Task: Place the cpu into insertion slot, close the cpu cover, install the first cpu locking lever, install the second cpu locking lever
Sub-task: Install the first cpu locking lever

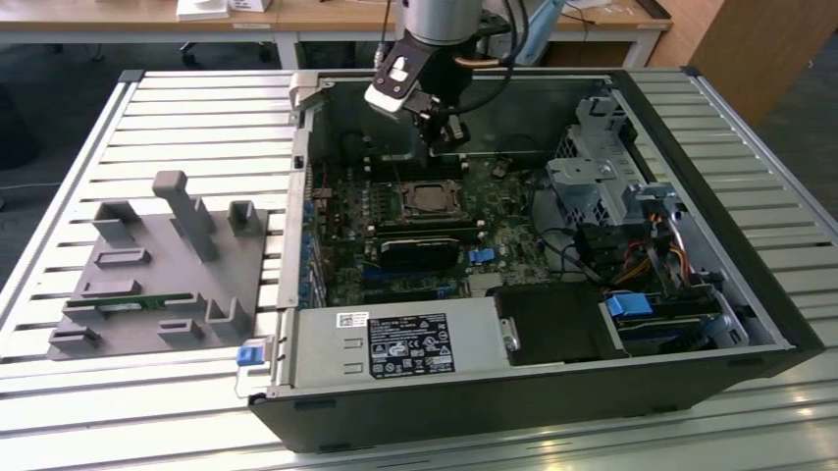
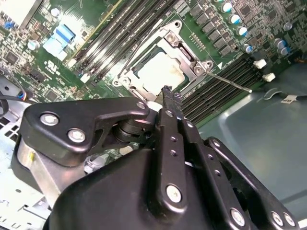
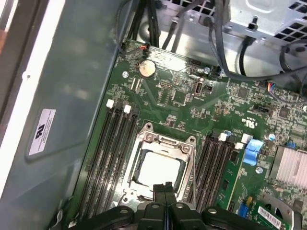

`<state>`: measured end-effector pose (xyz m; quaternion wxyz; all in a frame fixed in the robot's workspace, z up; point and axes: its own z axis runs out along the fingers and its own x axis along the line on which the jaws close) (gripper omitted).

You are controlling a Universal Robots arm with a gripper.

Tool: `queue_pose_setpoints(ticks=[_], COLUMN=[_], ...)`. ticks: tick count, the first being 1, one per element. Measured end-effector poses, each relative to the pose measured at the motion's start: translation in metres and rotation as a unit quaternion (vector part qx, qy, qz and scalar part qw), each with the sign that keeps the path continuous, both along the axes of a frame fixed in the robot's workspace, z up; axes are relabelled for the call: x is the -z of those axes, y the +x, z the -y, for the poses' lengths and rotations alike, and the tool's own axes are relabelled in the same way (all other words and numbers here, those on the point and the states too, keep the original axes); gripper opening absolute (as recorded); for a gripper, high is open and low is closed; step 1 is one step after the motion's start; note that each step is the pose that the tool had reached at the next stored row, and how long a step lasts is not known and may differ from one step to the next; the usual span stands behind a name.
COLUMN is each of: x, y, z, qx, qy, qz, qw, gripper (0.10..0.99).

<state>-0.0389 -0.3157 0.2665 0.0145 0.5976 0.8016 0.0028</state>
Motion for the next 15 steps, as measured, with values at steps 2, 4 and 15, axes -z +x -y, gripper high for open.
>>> queue_pose_setpoints(ticks=[2, 4, 15], x=[0.0, 0.0, 0.0], y=[0.0, 0.0, 0.0], z=[0.0, 0.0, 0.0], qx=[-0.009, -0.018, -0.07], qy=[0.0, 0.0, 0.0], qz=[0.0, 0.0, 0.0], qw=[1.0, 0.9998, 0.9975], gripper=[0.106, 0.106, 0.106])
